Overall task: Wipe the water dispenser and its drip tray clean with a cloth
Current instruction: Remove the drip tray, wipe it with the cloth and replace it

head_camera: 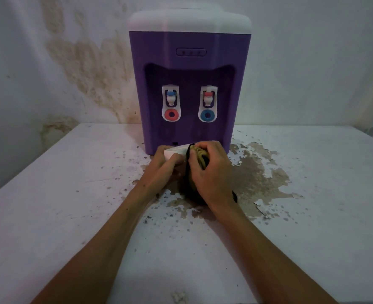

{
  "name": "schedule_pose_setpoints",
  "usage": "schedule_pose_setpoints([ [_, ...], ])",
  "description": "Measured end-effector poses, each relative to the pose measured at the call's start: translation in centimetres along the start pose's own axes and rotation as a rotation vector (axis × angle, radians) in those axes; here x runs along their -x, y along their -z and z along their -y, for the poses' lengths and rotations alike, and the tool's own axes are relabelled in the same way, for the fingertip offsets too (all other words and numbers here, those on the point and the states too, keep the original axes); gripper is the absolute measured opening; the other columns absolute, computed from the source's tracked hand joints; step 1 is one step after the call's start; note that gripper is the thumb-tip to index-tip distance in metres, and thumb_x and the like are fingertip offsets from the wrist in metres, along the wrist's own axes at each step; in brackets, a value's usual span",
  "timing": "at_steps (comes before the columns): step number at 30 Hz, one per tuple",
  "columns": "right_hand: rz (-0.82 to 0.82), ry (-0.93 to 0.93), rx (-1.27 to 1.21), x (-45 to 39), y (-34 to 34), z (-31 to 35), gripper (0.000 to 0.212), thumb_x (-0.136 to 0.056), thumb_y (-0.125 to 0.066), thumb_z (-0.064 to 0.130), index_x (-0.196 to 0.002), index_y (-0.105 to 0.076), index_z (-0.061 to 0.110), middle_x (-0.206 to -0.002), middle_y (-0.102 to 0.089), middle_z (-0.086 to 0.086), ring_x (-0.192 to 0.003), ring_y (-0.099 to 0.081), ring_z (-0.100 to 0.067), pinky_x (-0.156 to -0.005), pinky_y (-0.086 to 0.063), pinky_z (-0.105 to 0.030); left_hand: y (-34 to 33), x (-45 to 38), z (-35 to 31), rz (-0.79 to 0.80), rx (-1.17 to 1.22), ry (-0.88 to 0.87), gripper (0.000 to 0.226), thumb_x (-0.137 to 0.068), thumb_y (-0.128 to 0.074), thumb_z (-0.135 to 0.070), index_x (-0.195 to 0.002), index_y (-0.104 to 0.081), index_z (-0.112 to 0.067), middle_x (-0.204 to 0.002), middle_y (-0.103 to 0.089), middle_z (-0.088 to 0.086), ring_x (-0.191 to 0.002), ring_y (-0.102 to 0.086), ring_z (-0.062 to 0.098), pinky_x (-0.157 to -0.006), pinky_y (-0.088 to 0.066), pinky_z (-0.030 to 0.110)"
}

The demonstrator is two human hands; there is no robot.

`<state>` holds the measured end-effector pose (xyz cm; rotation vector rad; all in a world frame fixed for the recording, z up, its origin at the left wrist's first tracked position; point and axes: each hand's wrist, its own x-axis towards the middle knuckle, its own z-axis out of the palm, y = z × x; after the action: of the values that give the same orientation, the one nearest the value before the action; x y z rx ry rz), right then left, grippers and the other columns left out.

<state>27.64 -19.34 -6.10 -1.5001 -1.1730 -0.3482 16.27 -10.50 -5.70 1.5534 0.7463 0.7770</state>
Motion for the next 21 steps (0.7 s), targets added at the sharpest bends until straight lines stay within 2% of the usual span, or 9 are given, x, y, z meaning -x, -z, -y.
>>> schedule_pose_setpoints([
  [4,0.093,0.045,0.017,-0.1,0.2,-0.7,0.017,-0.095,-0.067,0.018,-0.110,-0.066,0.010,-0.102,-0.060,0.000,-0.089,-0.052,-0.002,-0.080,-0.040,-0.004,-0.1,0.1,0.5,0.041,-0.041,-0.024,0.029,-0.094,-0.065,-0.032,-0.115,-0.052,-0.018,-0.113,-0.066,0.013,-0.100,-0.070,0.025,-0.087,-0.061,0.047],
  [7,0.077,-0.092,0.062,-0.7,0.4,-2.1,0.014,-0.095,-0.066,0.023,-0.106,-0.066,0.014,-0.101,-0.060,0.002,-0.088,-0.056,-0.008,-0.078,-0.047,-0.015,0.0,0.1,0.3,0.019,-0.129,-0.038,0.032,-0.084,-0.065,-0.044,-0.108,-0.052,-0.028,-0.111,-0.065,0.004,-0.101,-0.069,0.022,-0.089,-0.059,0.050],
  [9,0.062,-0.176,0.100,-0.9,0.6,-2.8,0.013,-0.096,-0.064,0.025,-0.105,-0.065,0.016,-0.101,-0.059,0.002,-0.088,-0.056,-0.010,-0.077,-0.050,-0.023,-0.1,0.1,0.2,0.031,-0.185,-0.055,0.034,-0.082,-0.063,-0.046,-0.108,-0.051,-0.027,-0.110,-0.063,0.001,-0.101,-0.066,0.019,-0.090,-0.058,0.049],
  [11,0.064,-0.138,0.096,-0.7,0.8,-2.7,0.014,-0.097,-0.064,0.026,-0.106,-0.064,0.016,-0.102,-0.059,0.003,-0.089,-0.056,-0.009,-0.076,-0.047,-0.017,-0.3,0.2,0.1,0.031,-0.169,-0.050,0.032,-0.086,-0.063,-0.041,-0.108,-0.051,-0.023,-0.109,-0.062,0.004,-0.101,-0.065,0.021,-0.090,-0.057,0.050],
  [13,0.106,-0.024,0.055,-0.3,0.9,-1.9,0.017,-0.097,-0.065,0.025,-0.110,-0.064,0.015,-0.104,-0.060,0.004,-0.091,-0.054,-0.006,-0.077,-0.042,-0.008,-0.2,0.2,0.1,0.033,-0.099,-0.029,0.030,-0.092,-0.065,-0.035,-0.111,-0.051,-0.017,-0.111,-0.064,0.010,-0.103,-0.067,0.025,-0.089,-0.059,0.050],
  [16,0.184,0.054,0.012,-0.2,0.8,-1.4,0.021,-0.096,-0.066,0.025,-0.114,-0.063,0.013,-0.107,-0.059,0.004,-0.091,-0.051,-0.002,-0.080,-0.039,-0.003,0.2,0.1,0.3,0.038,-0.045,-0.026,0.027,-0.095,-0.064,-0.031,-0.114,-0.053,-0.014,-0.114,-0.064,0.015,-0.106,-0.068,0.028,-0.085,-0.061,0.041],
  [19,0.171,-0.043,0.075,-0.5,0.6,-2.1,0.020,-0.097,-0.065,0.029,-0.113,-0.063,0.017,-0.104,-0.058,0.005,-0.088,-0.051,-0.004,-0.073,-0.037,-0.003,0.5,0.0,0.2,-0.008,-0.129,-0.046,0.022,-0.095,-0.062,-0.031,-0.110,-0.056,-0.016,-0.110,-0.066,0.010,-0.100,-0.067,0.021,-0.077,-0.059,0.032],
  [21,0.133,-0.142,0.155,-0.4,0.5,-2.9,0.017,-0.098,-0.062,0.031,-0.110,-0.061,0.019,-0.102,-0.057,0.004,-0.085,-0.052,-0.008,-0.066,-0.034,-0.004,0.7,-0.1,0.2,-0.033,-0.205,-0.071,0.024,-0.089,-0.061,-0.040,-0.105,-0.058,-0.022,-0.106,-0.066,0.002,-0.099,-0.064,0.018,-0.080,-0.055,0.033],
])
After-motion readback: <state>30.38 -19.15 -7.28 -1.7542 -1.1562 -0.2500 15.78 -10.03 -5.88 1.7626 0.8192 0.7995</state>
